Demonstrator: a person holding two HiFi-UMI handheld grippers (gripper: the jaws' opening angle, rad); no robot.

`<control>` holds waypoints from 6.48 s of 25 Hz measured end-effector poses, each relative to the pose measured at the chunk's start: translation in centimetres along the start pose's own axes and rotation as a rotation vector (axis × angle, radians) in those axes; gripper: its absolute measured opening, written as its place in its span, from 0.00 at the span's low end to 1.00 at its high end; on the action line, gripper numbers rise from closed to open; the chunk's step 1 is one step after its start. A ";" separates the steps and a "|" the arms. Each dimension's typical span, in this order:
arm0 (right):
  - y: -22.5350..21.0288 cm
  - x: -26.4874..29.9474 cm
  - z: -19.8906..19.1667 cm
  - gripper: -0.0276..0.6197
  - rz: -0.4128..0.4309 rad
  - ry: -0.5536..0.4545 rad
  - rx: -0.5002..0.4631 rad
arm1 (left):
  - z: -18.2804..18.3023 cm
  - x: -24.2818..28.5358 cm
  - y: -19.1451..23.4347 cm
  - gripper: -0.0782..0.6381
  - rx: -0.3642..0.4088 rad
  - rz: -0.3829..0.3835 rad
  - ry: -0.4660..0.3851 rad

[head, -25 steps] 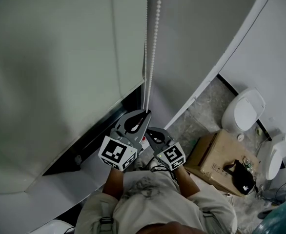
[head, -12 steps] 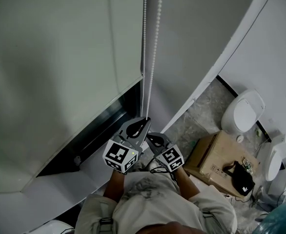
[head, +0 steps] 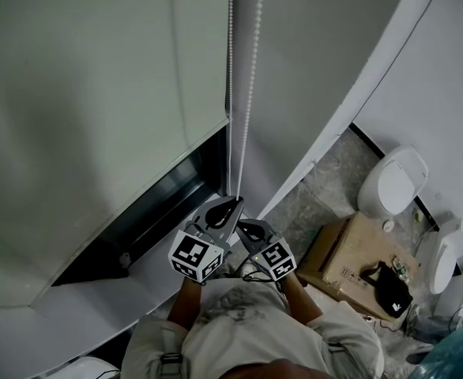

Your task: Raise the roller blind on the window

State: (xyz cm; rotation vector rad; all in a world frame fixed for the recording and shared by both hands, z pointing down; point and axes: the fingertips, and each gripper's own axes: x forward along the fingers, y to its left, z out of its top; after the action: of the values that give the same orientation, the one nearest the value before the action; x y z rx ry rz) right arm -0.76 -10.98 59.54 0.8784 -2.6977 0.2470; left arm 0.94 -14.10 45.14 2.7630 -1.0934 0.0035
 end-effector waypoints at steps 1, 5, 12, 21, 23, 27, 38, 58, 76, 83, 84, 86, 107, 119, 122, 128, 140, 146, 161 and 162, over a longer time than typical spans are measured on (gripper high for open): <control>0.0 0.0 0.1 0.06 -0.004 -0.006 -0.009 | 0.1 -0.1 0.1 0.13 0.000 0.000 -0.002; 0.3 -0.4 1.6 0.08 -0.012 -0.047 -0.021 | 0.9 -0.4 0.6 0.13 0.006 0.003 -0.004; -0.1 -3.8 6.2 0.16 -0.024 -0.182 -0.004 | 0.9 -1.1 0.5 0.13 0.012 0.017 -0.008; -0.6 -8.0 15.9 0.17 -0.020 -0.359 -0.054 | 0.8 -1.3 0.2 0.13 0.017 0.022 -0.009; -0.7 -8.3 17.5 0.18 -0.018 -0.367 -0.075 | 0.8 -1.3 0.2 0.13 0.017 0.021 -0.010; -0.7 -8.8 21.4 0.19 0.000 -0.438 -0.104 | 0.7 -1.2 0.2 0.13 0.020 0.022 -0.010; 0.3 -9.3 30.6 0.20 0.078 -0.580 -0.178 | 0.9 -1.3 -0.1 0.13 0.018 0.019 -0.015; -0.5 -7.1 31.0 0.06 0.105 -0.526 -0.115 | 0.2 -1.1 0.4 0.13 0.016 0.011 -0.015; -1.3 -5.2 25.0 0.06 0.112 -0.484 -0.081 | -6.2 -0.6 1.2 0.13 -0.055 0.022 0.106; -1.3 -4.7 23.6 0.06 0.102 -0.459 -0.085 | -7.7 -0.2 1.5 0.13 -0.068 0.025 0.128; -1.3 -4.6 23.2 0.06 0.101 -0.454 -0.085 | -8.1 -0.2 1.5 0.13 -0.071 0.026 0.132; -1.2 -4.4 22.6 0.06 0.098 -0.440 -0.084 | -8.8 -0.2 1.5 0.13 -0.077 0.029 0.144; -0.8 -2.4 16.4 0.06 0.078 -0.325 -0.041 | -15.4 -0.5 2.4 0.13 -0.141 0.043 0.259; 0.0 -2.1 14.3 0.06 0.075 -0.294 -0.014 | -17.4 -1.7 2.2 0.13 -0.158 0.047 0.266; -0.1 -2.2 14.4 0.06 0.073 -0.300 -0.009 | -16.9 -2.0 2.3 0.14 -0.155 0.056 0.253; -0.2 -2.0 14.5 0.06 0.068 -0.304 -0.011 | -12.6 -2.9 2.8 0.22 -0.128 0.067 0.180; -0.3 -1.8 14.4 0.06 0.046 -0.306 -0.010 | 1.1 -5.2 4.3 0.26 0.009 0.125 -0.014; -0.5 -1.7 14.4 0.06 0.036 -0.309 -0.009 | 6.6 -4.4 3.2 0.27 0.072 0.095 -0.077; -0.1 -1.2 15.0 0.06 0.026 -0.317 -0.019 | 14.5 -1.6 0.9 0.27 0.172 -0.001 -0.172; 0.0 -1.1 15.1 0.06 0.032 -0.322 -0.020 | 14.7 -1.4 0.9 0.27 0.171 -0.004 -0.174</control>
State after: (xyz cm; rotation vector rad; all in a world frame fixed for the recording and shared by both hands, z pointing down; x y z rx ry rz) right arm -3.22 -14.14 44.98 0.9403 -3.0043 0.0904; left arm -1.60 -16.08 30.73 2.9645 -1.1806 -0.1540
